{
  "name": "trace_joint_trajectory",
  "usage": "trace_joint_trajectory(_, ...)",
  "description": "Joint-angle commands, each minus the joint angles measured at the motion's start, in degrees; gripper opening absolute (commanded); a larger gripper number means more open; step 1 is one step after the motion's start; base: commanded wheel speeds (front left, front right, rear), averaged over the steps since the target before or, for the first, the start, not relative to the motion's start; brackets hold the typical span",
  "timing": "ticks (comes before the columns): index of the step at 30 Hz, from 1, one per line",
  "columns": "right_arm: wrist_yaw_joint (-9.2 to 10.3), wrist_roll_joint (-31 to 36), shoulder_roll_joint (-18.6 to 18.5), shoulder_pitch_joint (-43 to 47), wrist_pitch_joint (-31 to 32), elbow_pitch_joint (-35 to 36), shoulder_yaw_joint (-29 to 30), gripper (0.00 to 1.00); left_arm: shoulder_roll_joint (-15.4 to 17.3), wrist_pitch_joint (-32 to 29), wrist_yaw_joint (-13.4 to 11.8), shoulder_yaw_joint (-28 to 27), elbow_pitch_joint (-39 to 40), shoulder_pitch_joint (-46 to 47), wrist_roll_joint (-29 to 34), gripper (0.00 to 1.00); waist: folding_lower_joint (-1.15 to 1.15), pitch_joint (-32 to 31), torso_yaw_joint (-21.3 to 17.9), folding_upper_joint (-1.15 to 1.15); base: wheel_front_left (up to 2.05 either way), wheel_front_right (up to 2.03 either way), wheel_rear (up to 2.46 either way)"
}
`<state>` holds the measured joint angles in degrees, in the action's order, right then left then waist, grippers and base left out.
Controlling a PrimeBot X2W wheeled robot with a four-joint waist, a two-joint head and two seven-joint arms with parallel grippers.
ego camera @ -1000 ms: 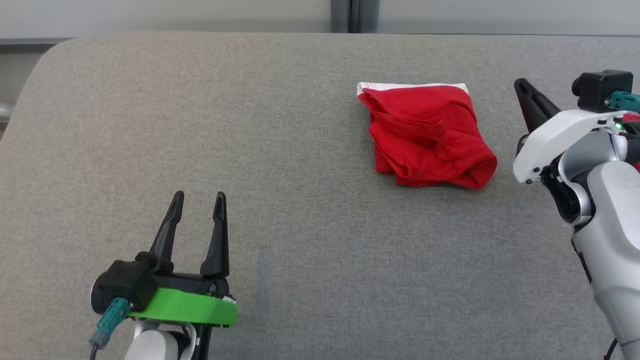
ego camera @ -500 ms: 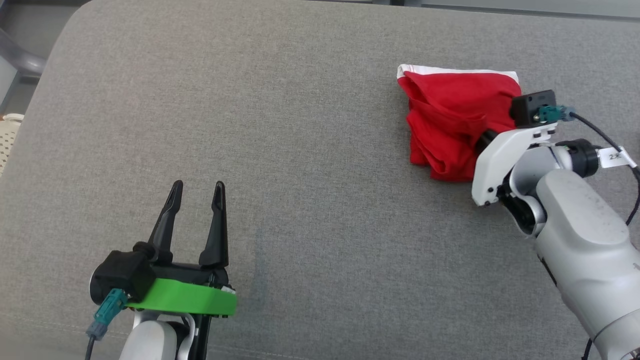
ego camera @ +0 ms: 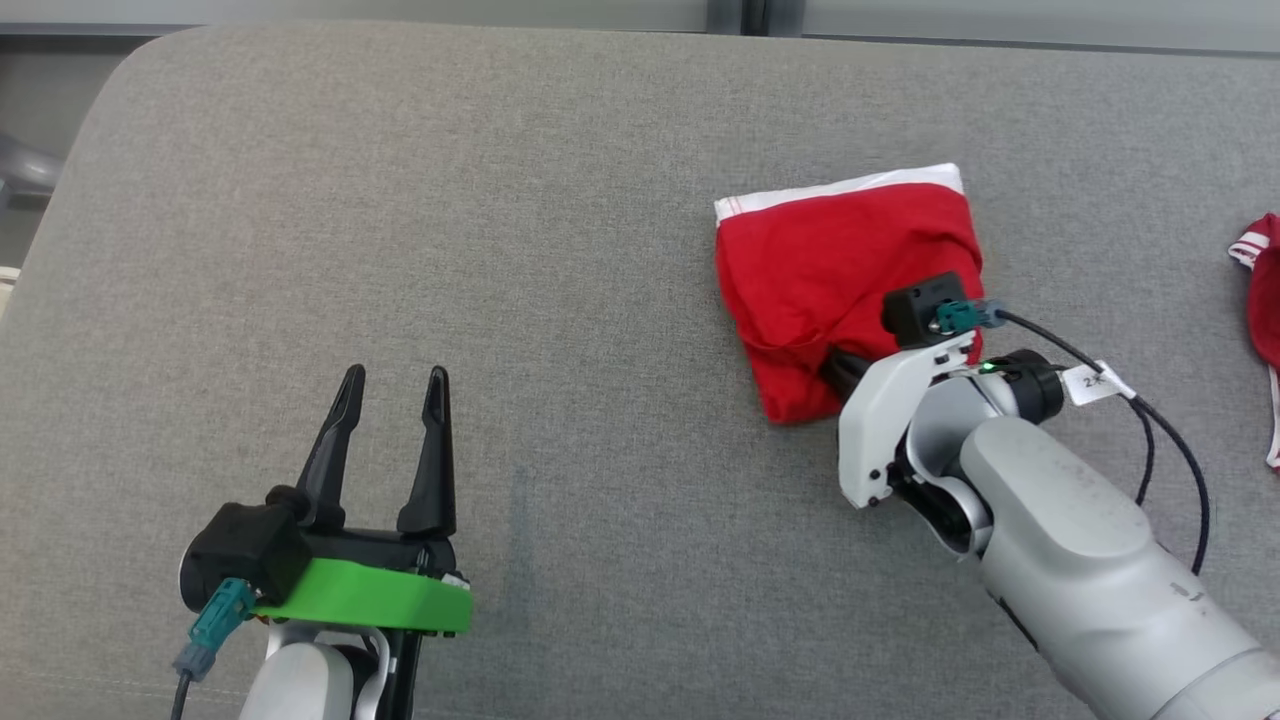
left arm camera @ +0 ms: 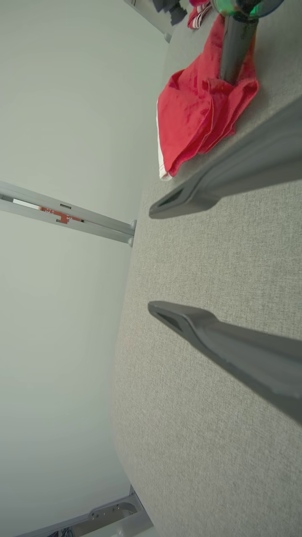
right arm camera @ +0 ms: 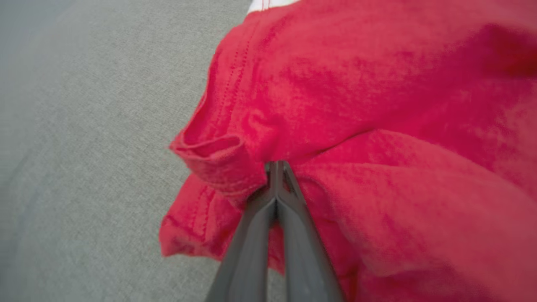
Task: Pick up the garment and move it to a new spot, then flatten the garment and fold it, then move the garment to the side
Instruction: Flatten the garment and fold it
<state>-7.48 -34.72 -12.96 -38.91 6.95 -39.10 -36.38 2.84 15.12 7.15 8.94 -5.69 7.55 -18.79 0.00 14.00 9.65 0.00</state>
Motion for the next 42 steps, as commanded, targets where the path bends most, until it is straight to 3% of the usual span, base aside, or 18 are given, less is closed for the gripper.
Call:
trace_joint_trajectory(1,0.00,-0.2,1.0,0.9,-0.5,-0.1,-0.6,0.00,0.1,0.0,0.3,-0.3,-0.1,-0.1,-0.3,1.00,0.00,-0.1,-0.1,0.00,0.00,0.00,0.00)
trace_joint_trajectory(11,0.01,8.7,6.7,1.7,-8.1,-5.0,2.8,0.00,0.1,0.0,0.3,-0.3,0.0,-0.9,0.0,1.00,0.00,-0.9,0.3,0.00,0.00,0.00,0.00)
trace_joint_trajectory(19,0.01,13.1,9.6,6.3,-11.4,-3.3,3.1,0.00,0.1,0.0,0.1,-0.2,0.4,-1.5,-0.2,1.00,0.00,-1.7,0.1,0.00,0.00,0.00,0.00)
trace_joint_trajectory(24,0.01,10.3,10.0,9.2,-9.5,-0.8,1.4,0.00,0.1,0.0,-0.1,-0.2,0.3,-2.0,-0.1,1.00,0.00,-2.6,-0.3,0.00,0.00,0.00,0.00)
trace_joint_trajectory(30,0.01,5.4,9.9,12.0,-7.8,7.8,1.3,0.00,0.1,0.0,-0.1,-0.9,-0.2,-3.3,0.4,1.00,0.00,-5.1,-1.4,0.00,0.00,0.00,0.00)
trace_joint_trajectory(31,0.01,6.0,9.1,13.1,-9.1,11.3,3.4,0.24,0.1,0.0,-0.2,-1.4,-0.3,-3.9,0.6,1.00,0.00,-6.2,-2.1,0.00,0.00,0.00,0.00)
trace_joint_trajectory(32,0.02,6.9,8.4,13.9,-9.9,13.2,4.9,0.93,0.1,0.0,-0.2,-1.7,-0.3,-4.2,0.7,1.00,0.00,-6.8,-2.5,0.00,0.00,0.00,0.00)
trace_joint_trajectory(33,0.02,7.5,8.0,14.7,-10.8,14.8,6.4,1.00,0.1,0.0,-0.2,-2.0,-0.4,-4.5,0.8,1.00,0.00,-7.3,-2.8,0.00,0.00,0.00,0.00)
trace_joint_trajectory(42,0.01,13.8,5.7,24.1,-15.4,28.2,22.8,1.00,0.1,0.0,-0.6,-5.2,-0.1,-7.2,1.7,1.00,0.00,-12.1,-7.2,0.00,0.00,0.00,0.00)
